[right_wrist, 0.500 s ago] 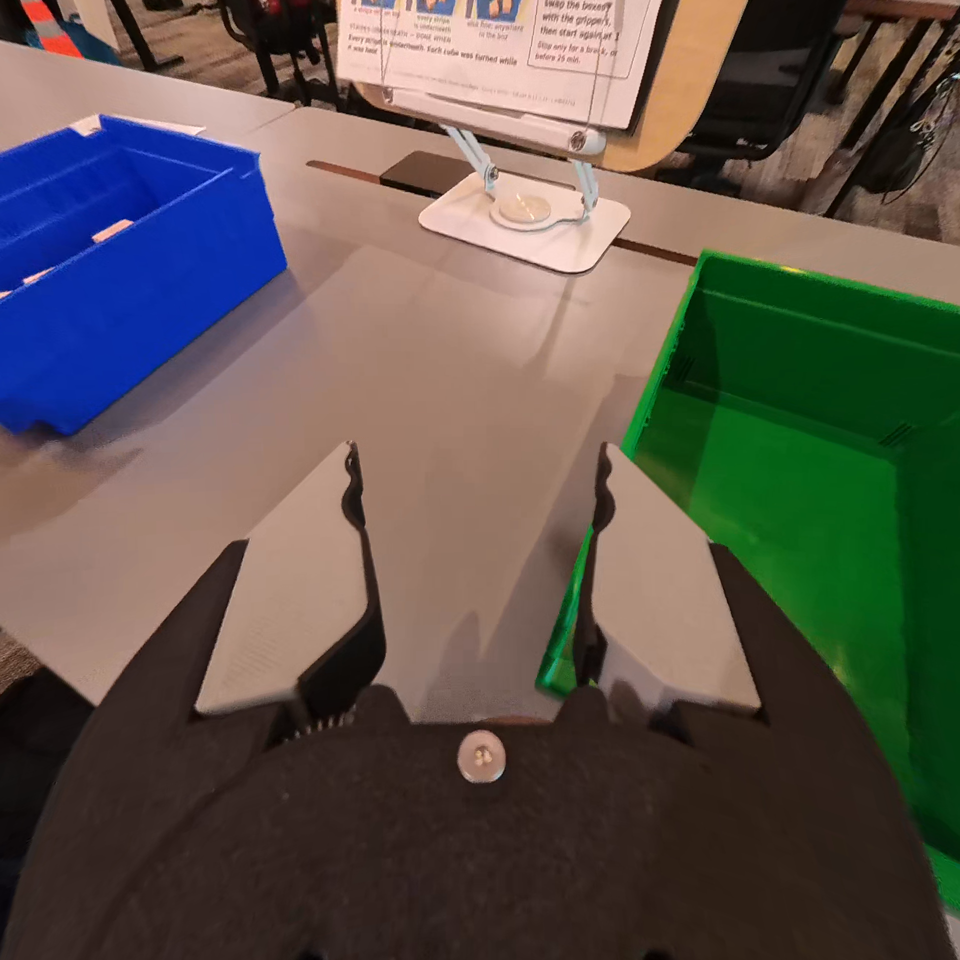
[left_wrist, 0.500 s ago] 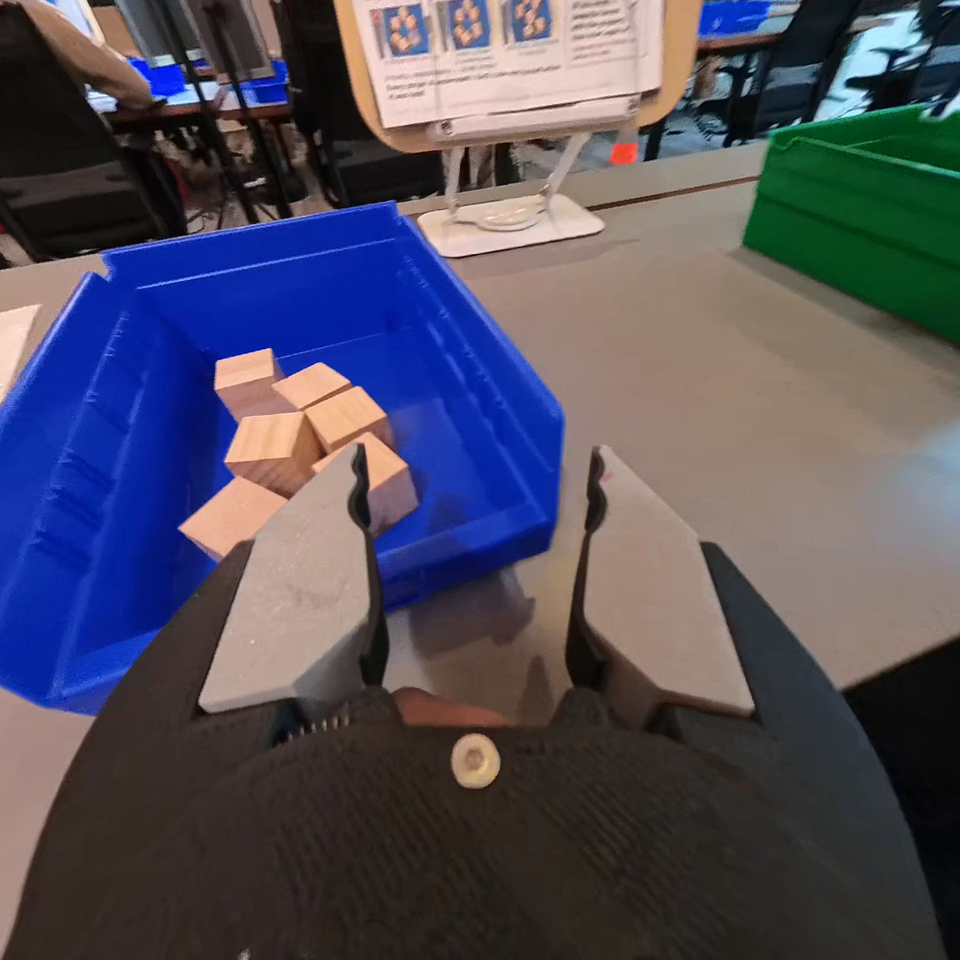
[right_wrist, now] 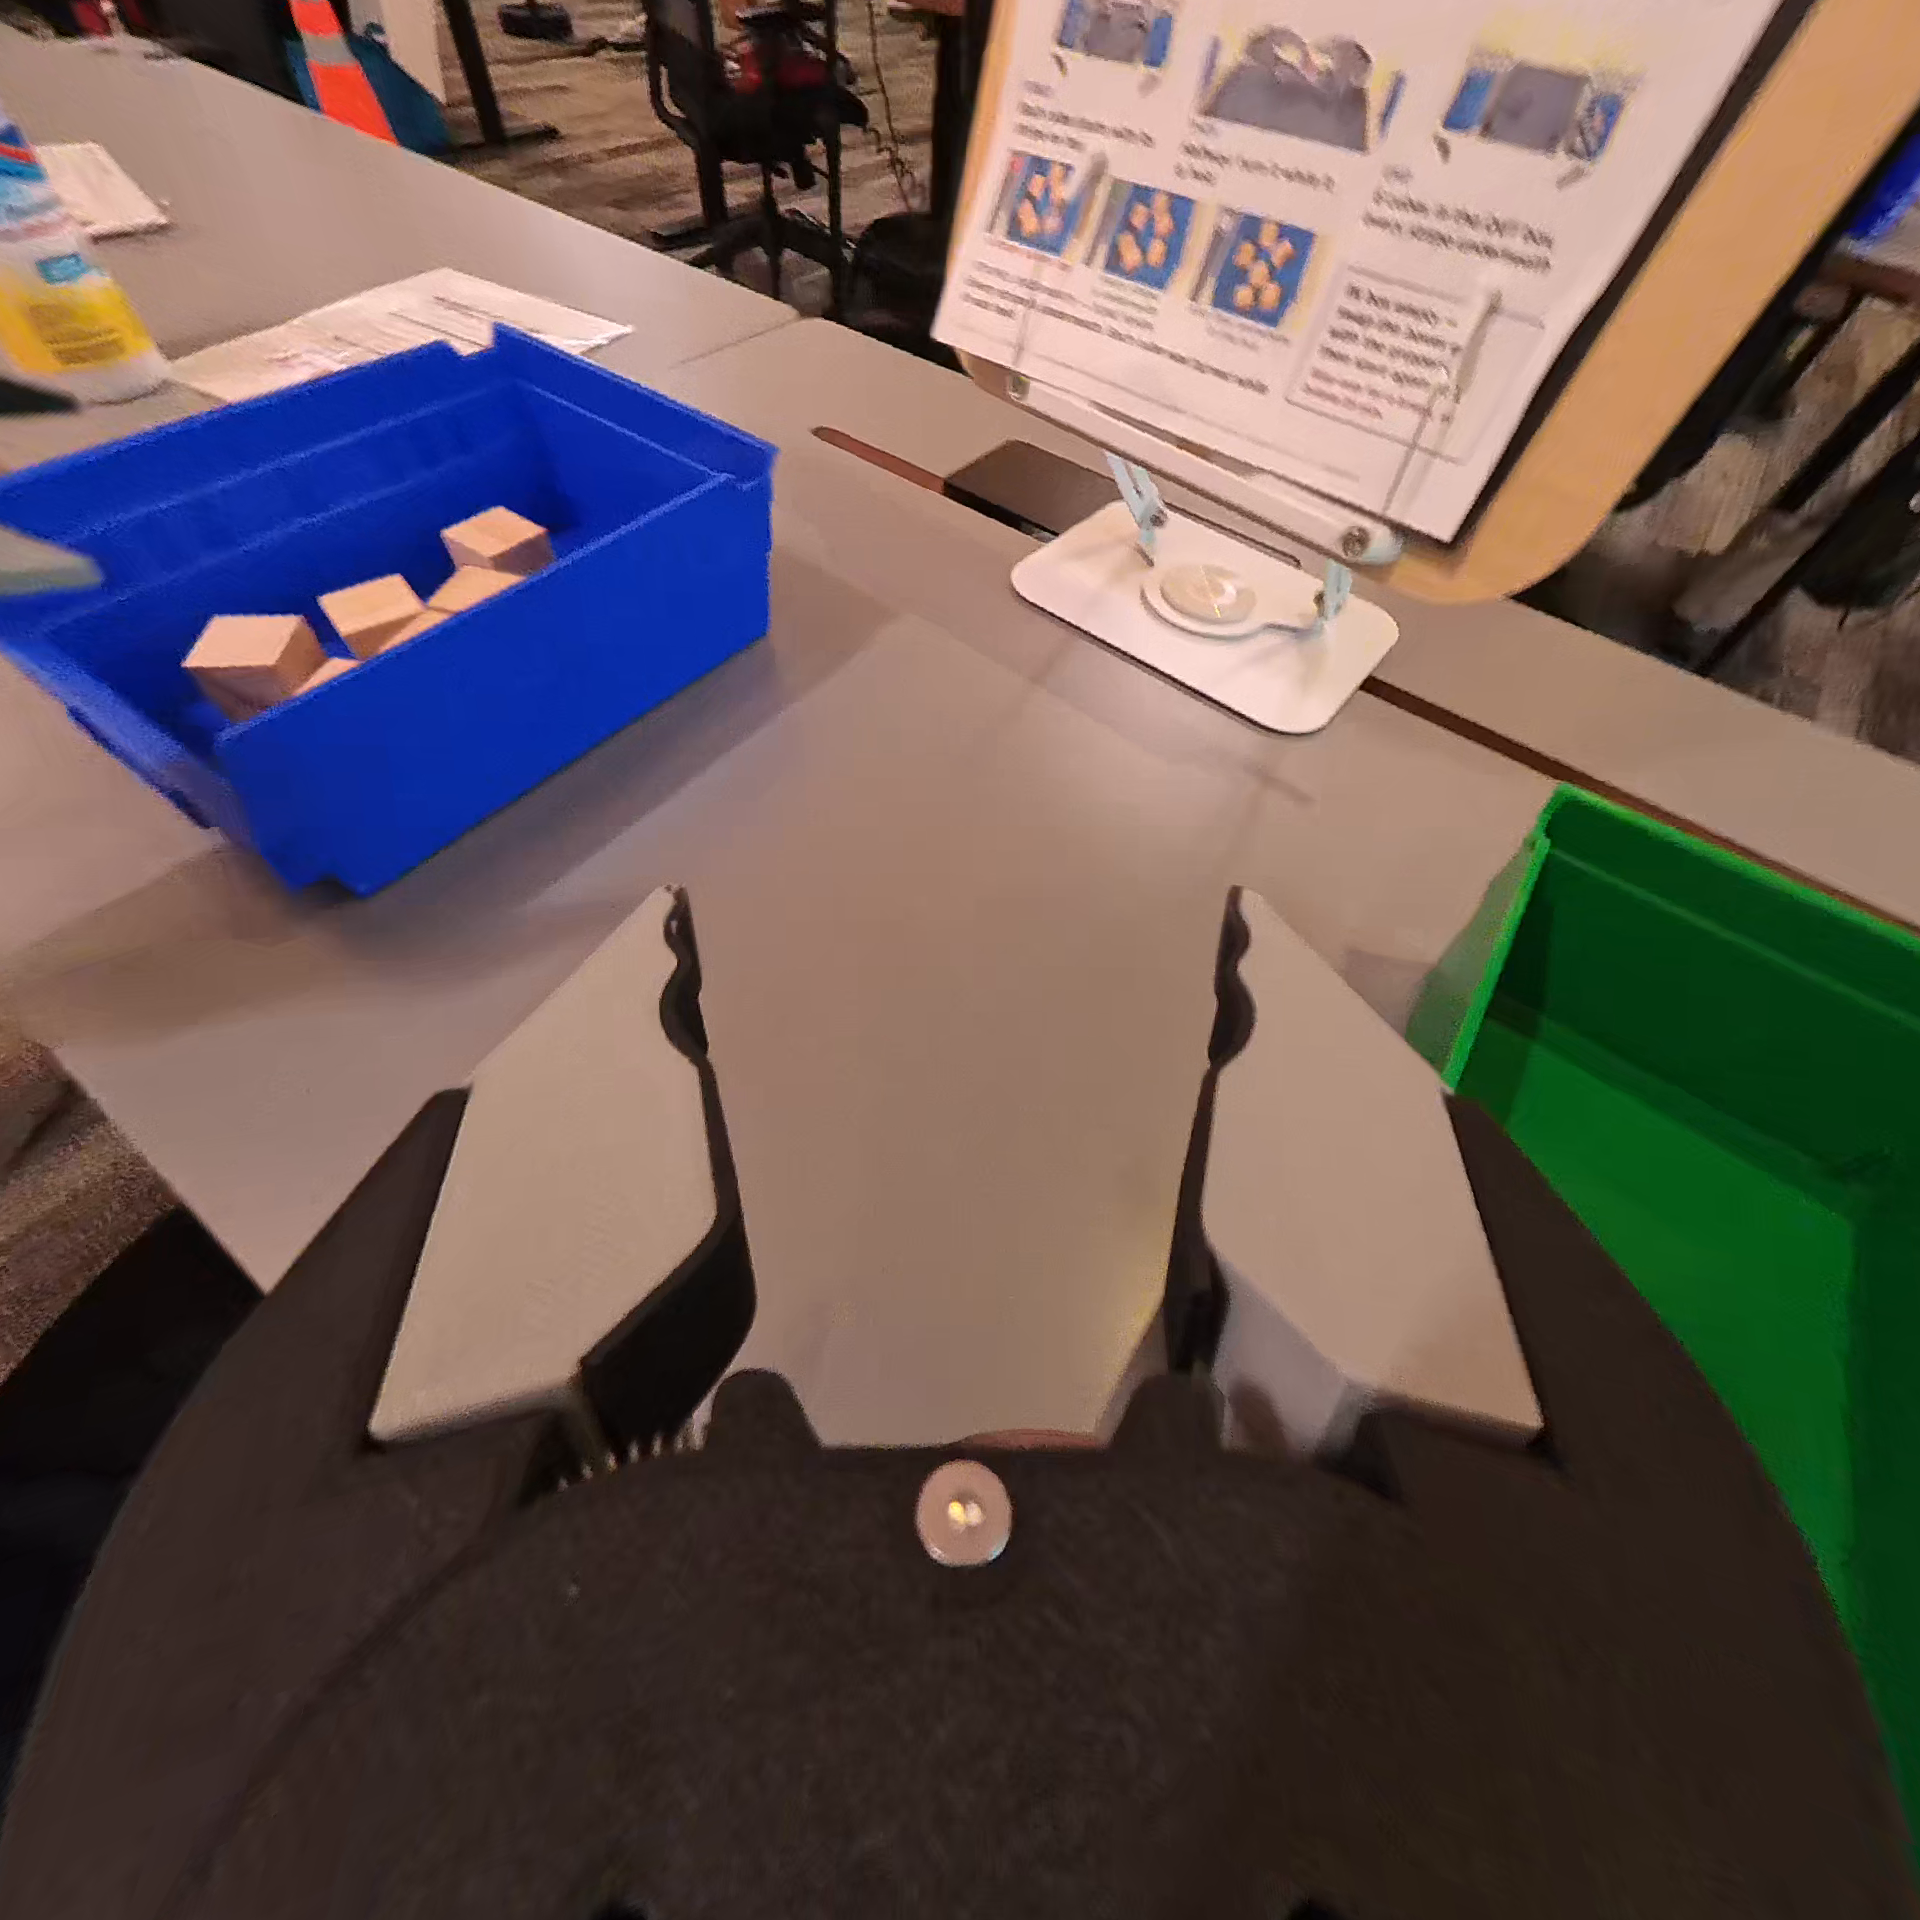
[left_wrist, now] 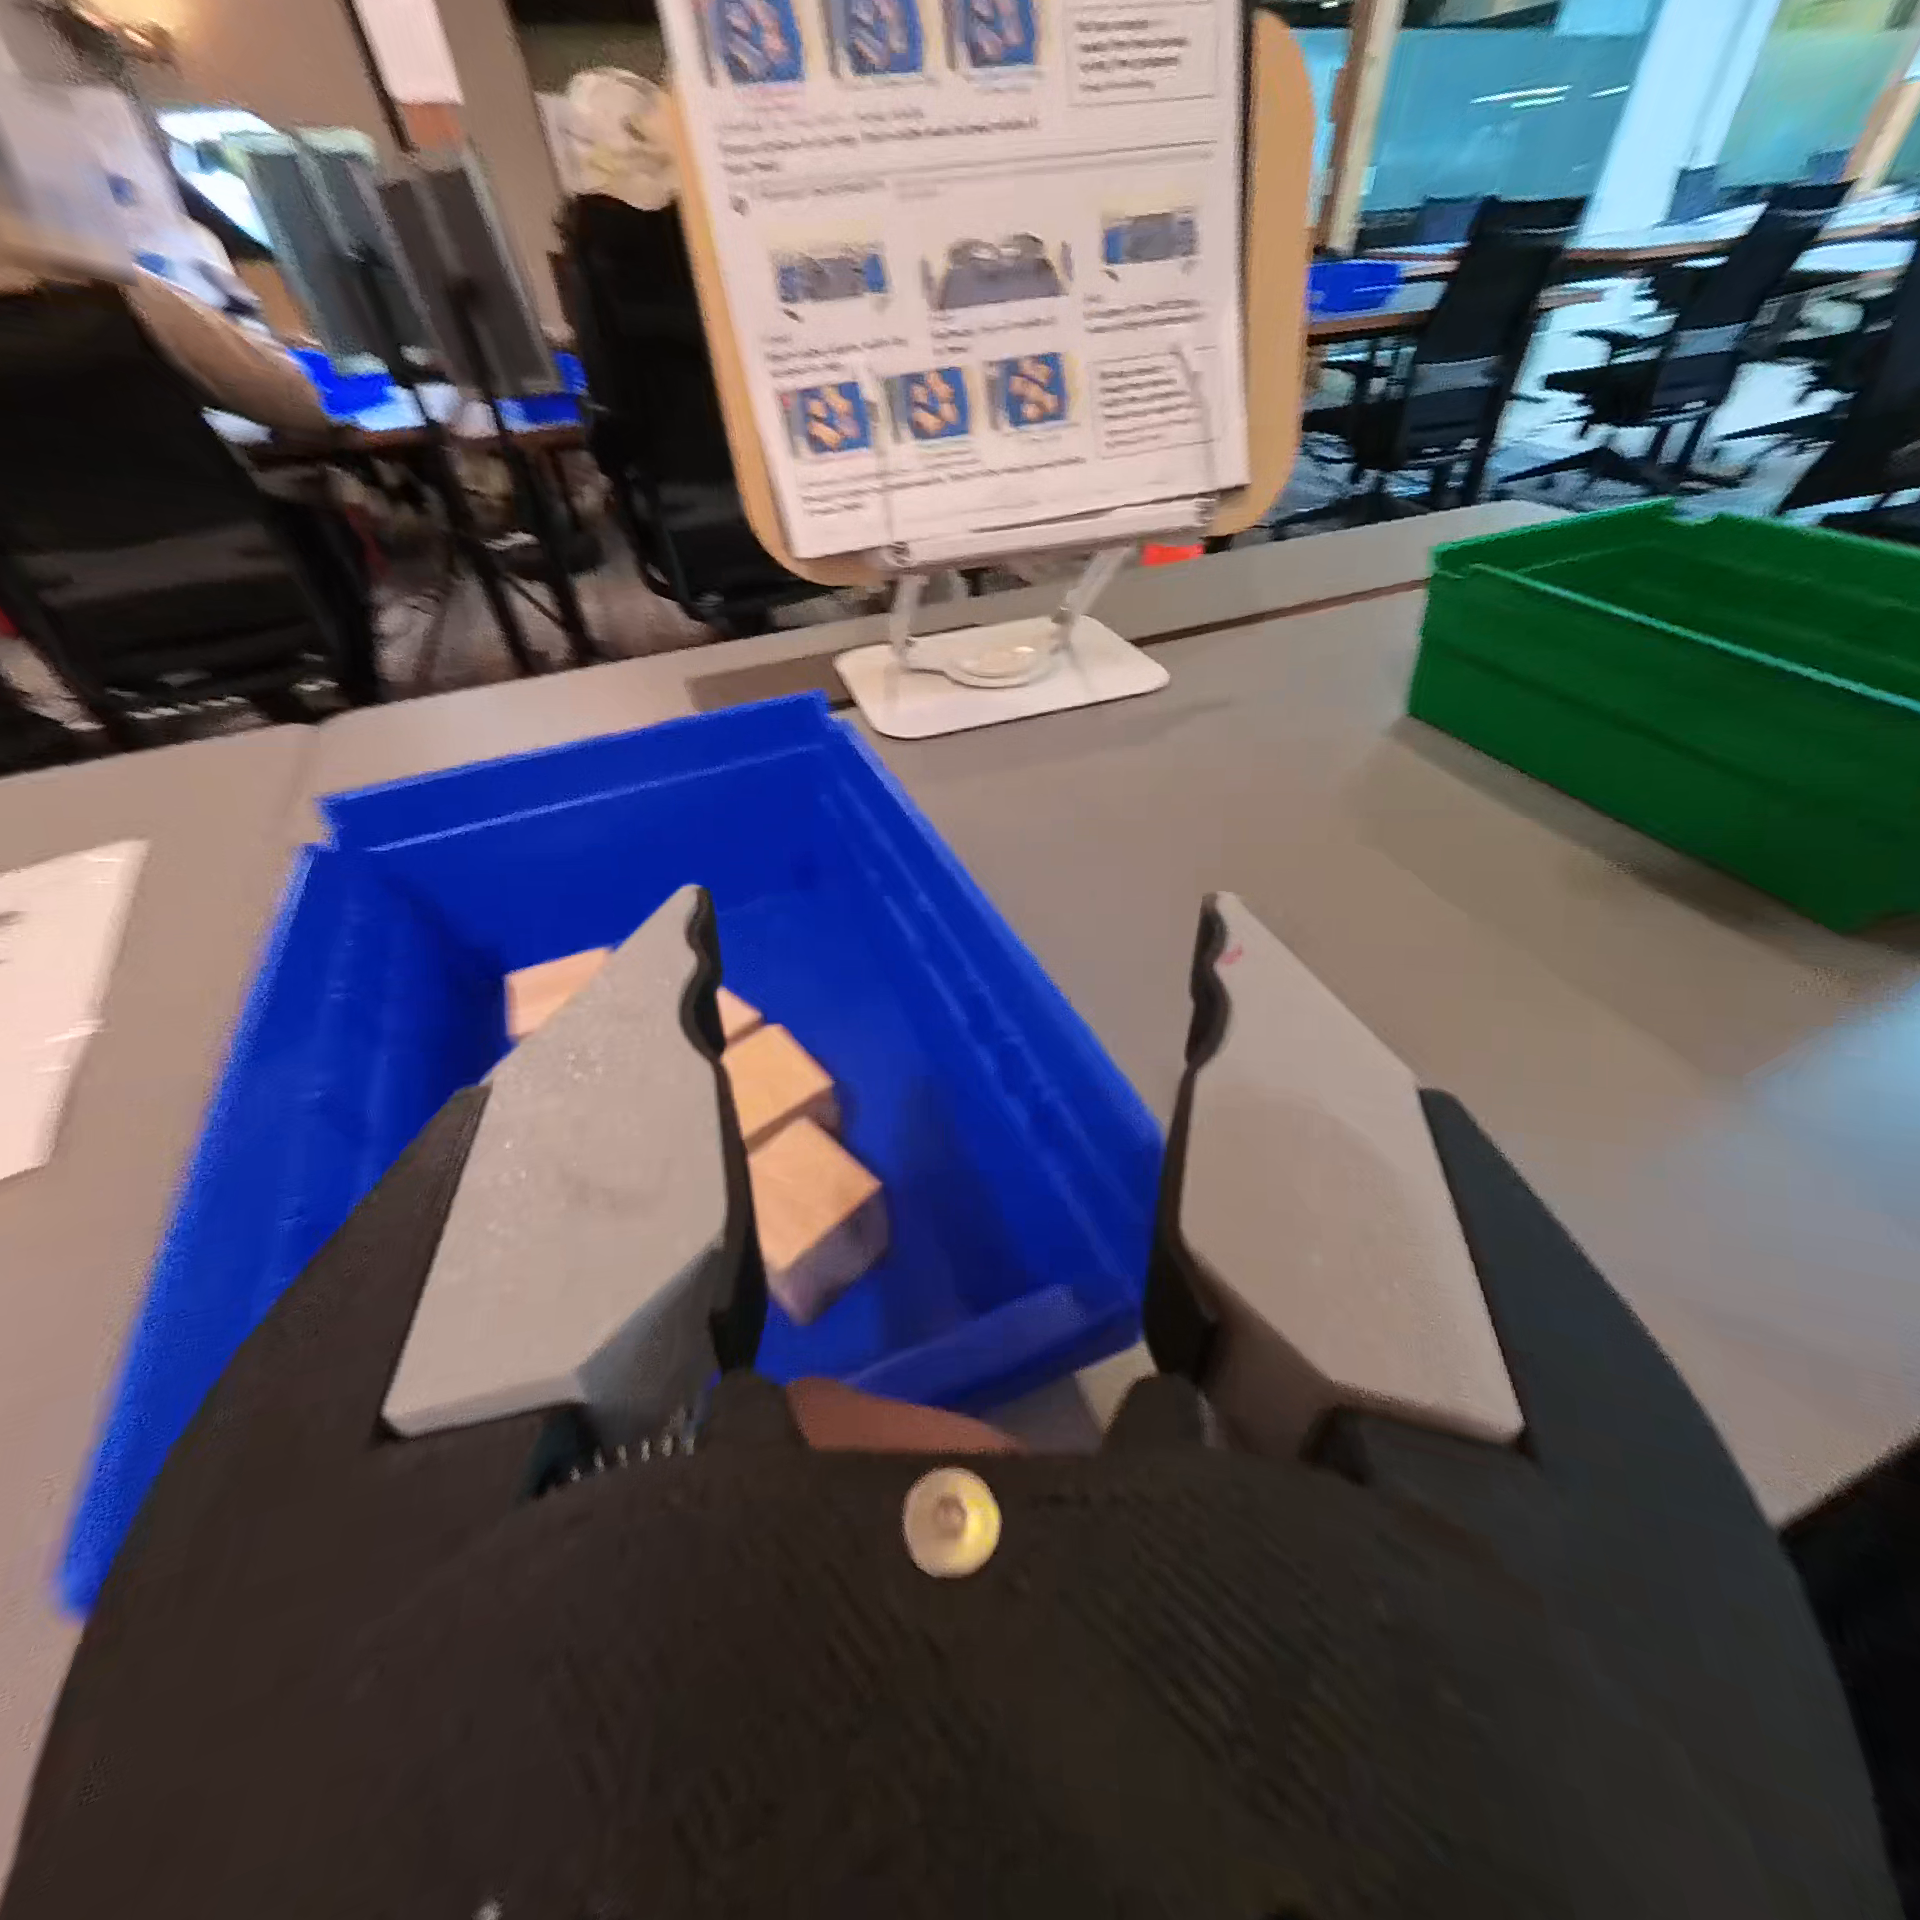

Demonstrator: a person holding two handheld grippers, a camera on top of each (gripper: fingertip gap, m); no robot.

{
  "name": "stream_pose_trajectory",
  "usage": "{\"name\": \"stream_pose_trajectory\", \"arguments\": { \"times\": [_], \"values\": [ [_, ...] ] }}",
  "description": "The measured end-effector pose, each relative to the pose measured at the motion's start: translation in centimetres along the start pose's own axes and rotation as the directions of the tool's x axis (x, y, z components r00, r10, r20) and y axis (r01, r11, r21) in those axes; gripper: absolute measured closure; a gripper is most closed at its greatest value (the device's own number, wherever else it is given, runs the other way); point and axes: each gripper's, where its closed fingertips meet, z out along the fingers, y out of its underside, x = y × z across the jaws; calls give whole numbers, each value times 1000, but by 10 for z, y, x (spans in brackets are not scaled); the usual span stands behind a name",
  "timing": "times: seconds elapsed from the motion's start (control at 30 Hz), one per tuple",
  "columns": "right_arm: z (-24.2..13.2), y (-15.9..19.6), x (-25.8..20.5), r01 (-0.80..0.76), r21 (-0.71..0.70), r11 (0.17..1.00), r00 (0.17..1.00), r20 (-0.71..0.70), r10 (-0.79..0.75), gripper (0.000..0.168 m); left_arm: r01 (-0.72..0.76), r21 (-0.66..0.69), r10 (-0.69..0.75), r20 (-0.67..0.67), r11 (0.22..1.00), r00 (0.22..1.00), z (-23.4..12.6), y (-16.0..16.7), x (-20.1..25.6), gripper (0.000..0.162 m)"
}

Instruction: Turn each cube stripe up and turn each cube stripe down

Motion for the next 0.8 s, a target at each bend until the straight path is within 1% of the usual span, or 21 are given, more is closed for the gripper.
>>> {"name": "stream_pose_trajectory", "arguments": {
  "times": [0.07,0.13,0.17,0.23,0.27,0.3,0.33,0.4,0.47,0.53,0.6,0.7,0.77,0.8],
  "values": [
    [-11,-7,-13,38,22,999,999,-7,-38,71,-4,-10,5,64,1000,998,-6,2,-18,74],
    [-22,-10,-22,50,45,998,999,-10,-49,73,38,-73,-31,98,997,995,-8,15,-33,77],
    [-27,-11,-26,48,51,998,999,-5,-48,73,37,-107,-25,109,994,994,-6,23,-39,77],
    [-35,-11,-33,52,59,997,999,6,-53,73,-3,-195,20,89,981,996,2,39,-45,90],
    [-39,-11,-35,58,66,996,998,7,-58,73,-42,-266,56,45,963,997,9,49,-45,97],
    [-42,-12,-36,61,75,995,998,5,-61,73,-108,-345,105,-26,932,994,14,59,-43,108],
    [-45,-12,-35,61,80,995,998,3,-62,73,-187,-409,158,-104,893,982,19,66,-43,116],
    [-50,-12,-33,55,87,995,998,4,-56,73,-333,-475,239,-248,814,939,27,71,-46,112],
    [-55,-12,-28,44,93,995,999,1,-44,73,-427,-530,286,-329,732,900,33,75,-54,112],
    [-59,-14,-23,36,107,994,999,-8,-35,73,-475,-557,257,-425,681,868,37,80,-48,112],
    [-62,-16,-18,28,117,993,1000,-11,-27,74,-521,-580,195,-530,626,825,33,93,-36,118],
    [-64,-16,-12,29,123,992,999,-22,-26,74,-569,-654,176,-567,499,805,30,119,-42,110],
    [-64,-17,-9,34,125,992,999,-30,-31,74,-590,-666,180,-580,456,794,31,131,-45,109],
    [-64,-17,-8,36,126,991,999,-31,-32,74,-602,-667,204,-579,438,789,33,135,-48,112]
  ]
}}
